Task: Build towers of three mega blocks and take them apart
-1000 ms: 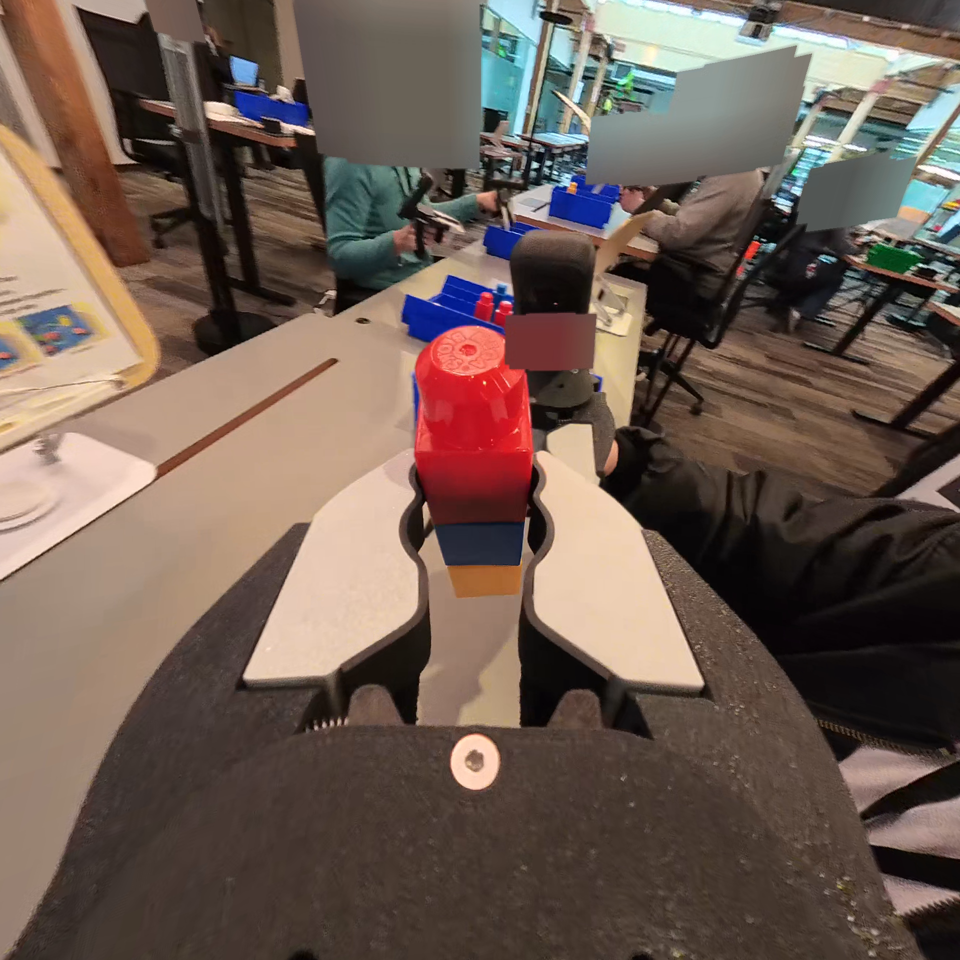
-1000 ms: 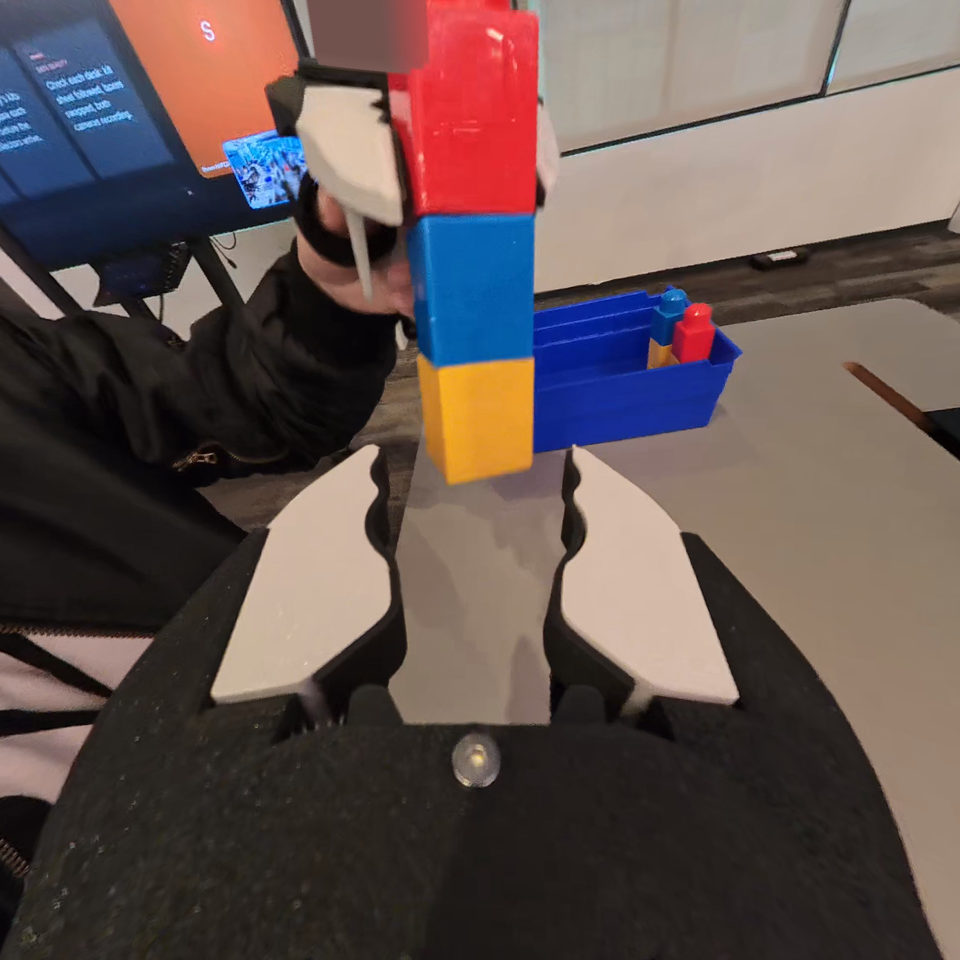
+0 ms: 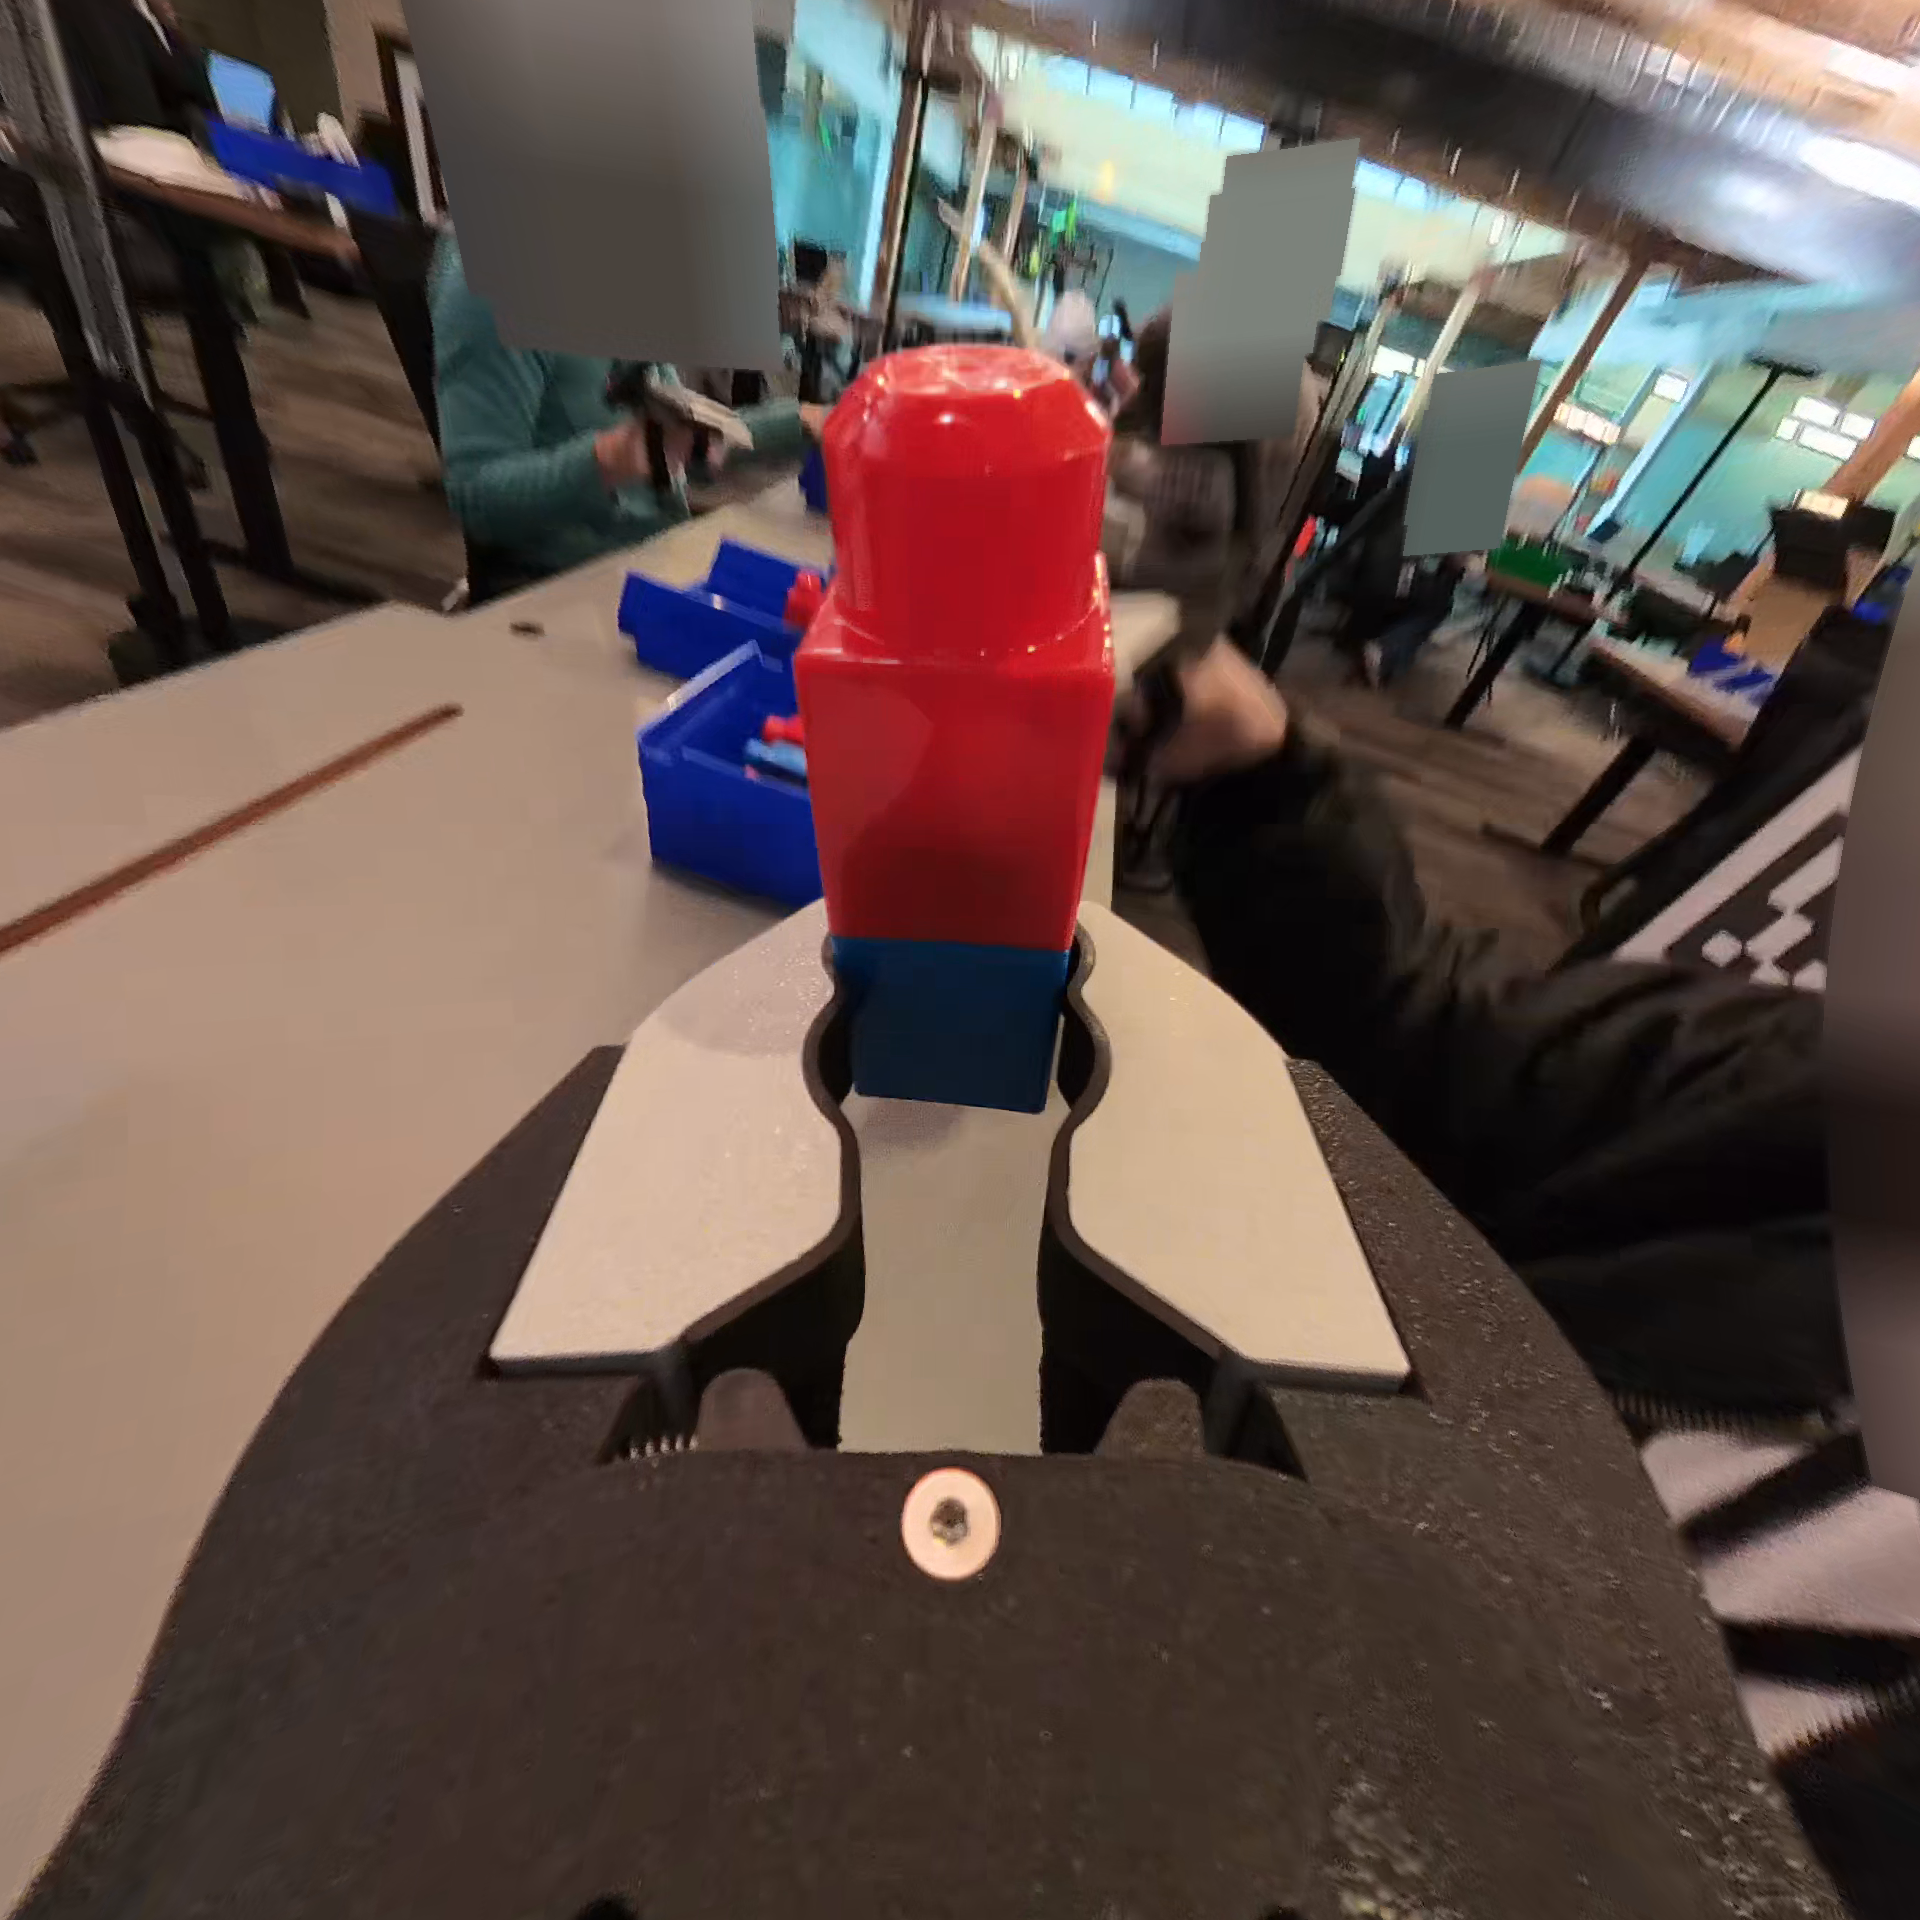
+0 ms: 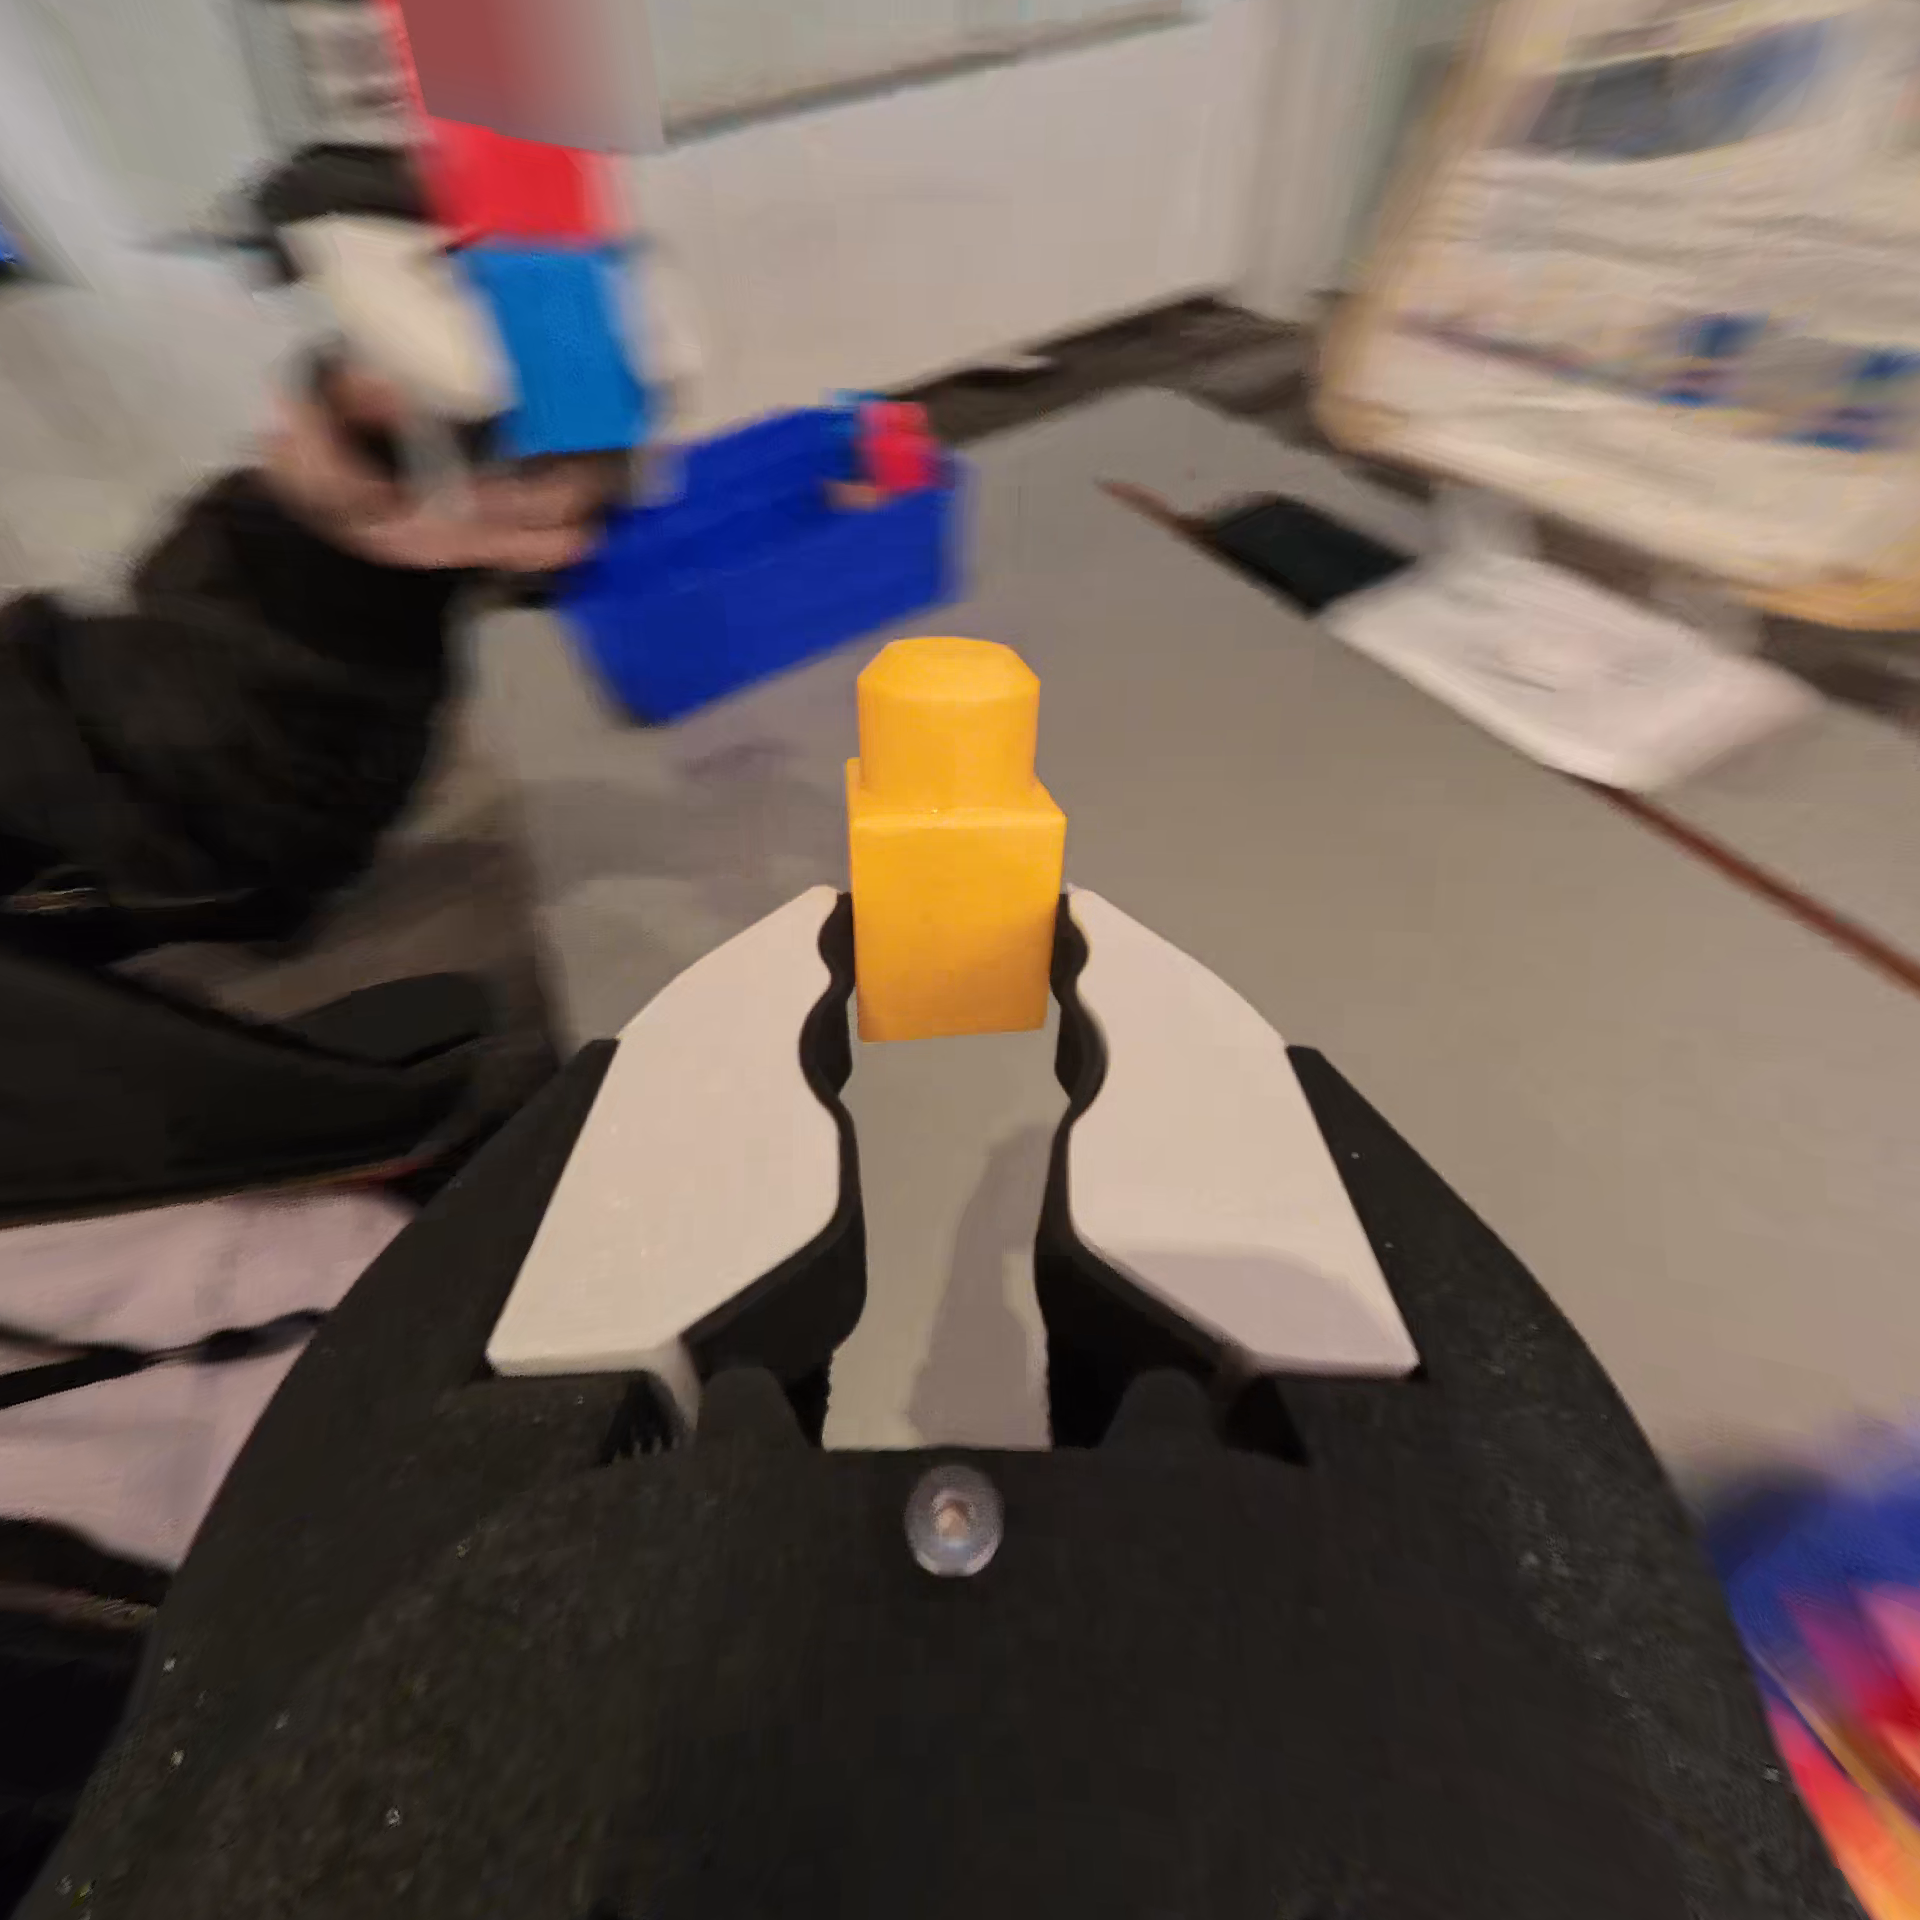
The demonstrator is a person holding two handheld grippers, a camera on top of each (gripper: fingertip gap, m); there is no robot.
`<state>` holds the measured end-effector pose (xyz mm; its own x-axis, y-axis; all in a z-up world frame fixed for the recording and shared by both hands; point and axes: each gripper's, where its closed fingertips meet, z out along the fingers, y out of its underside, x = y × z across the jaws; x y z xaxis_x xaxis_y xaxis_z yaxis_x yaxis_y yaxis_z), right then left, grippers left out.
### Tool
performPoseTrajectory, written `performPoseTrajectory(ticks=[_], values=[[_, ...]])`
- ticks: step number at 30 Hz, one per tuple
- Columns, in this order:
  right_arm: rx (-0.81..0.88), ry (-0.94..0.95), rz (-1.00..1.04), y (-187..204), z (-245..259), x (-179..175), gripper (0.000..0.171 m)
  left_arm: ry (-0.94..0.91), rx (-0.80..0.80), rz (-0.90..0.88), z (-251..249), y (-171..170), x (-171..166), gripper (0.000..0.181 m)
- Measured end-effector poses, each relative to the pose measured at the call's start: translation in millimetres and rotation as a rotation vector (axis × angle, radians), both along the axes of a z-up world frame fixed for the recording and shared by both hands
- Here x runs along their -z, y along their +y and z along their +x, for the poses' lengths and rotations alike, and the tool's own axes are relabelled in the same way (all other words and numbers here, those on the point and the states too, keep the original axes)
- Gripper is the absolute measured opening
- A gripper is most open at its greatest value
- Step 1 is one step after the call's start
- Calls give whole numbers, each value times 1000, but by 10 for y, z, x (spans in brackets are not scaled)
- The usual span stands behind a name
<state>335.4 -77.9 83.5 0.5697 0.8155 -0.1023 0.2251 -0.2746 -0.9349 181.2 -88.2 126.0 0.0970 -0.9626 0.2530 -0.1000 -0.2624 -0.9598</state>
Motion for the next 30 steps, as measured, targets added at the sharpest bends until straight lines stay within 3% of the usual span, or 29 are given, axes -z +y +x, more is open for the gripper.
performPoseTrajectory(ticks=[2, 4, 7, 9, 14, 21, 24, 27, 30], values=[[347, -199, -59, 150, 1188, 41, 36, 85, -1, 13, -67, -126, 258, 36], [607, -327, -351, 128, 2230, 465, 36, 130, -20, 41, -120, -202, 428, 36], [670, -410, -655, 45, 2837, 1183, 36, 136, 18, 12, -88, -345, 541, 36], [665, -435, -706, 110, 2867, 1487, 36, 152, 26, 10, -27, -384, 595, 36], [691, -580, -741, 404, 2826, 1874, 36, 159, 54, -6, 173, -474, 640, 36], [732, -706, -765, 486, 2994, 2087, 36, 191, 86, -2, 311, -583, 735, 36], [745, -649, -682, 538, 2974, 1955, 50, 201, 77, -9, 312, -543, 785, 36], [755, -560, -530, 536, 2835, 1548, 50, 223, 70, -22, 303, -483, 844, 36], [529, -251, -222, 511, 1874, 787, 55, 254, 77, -20, 391, -376, 895, 36]])
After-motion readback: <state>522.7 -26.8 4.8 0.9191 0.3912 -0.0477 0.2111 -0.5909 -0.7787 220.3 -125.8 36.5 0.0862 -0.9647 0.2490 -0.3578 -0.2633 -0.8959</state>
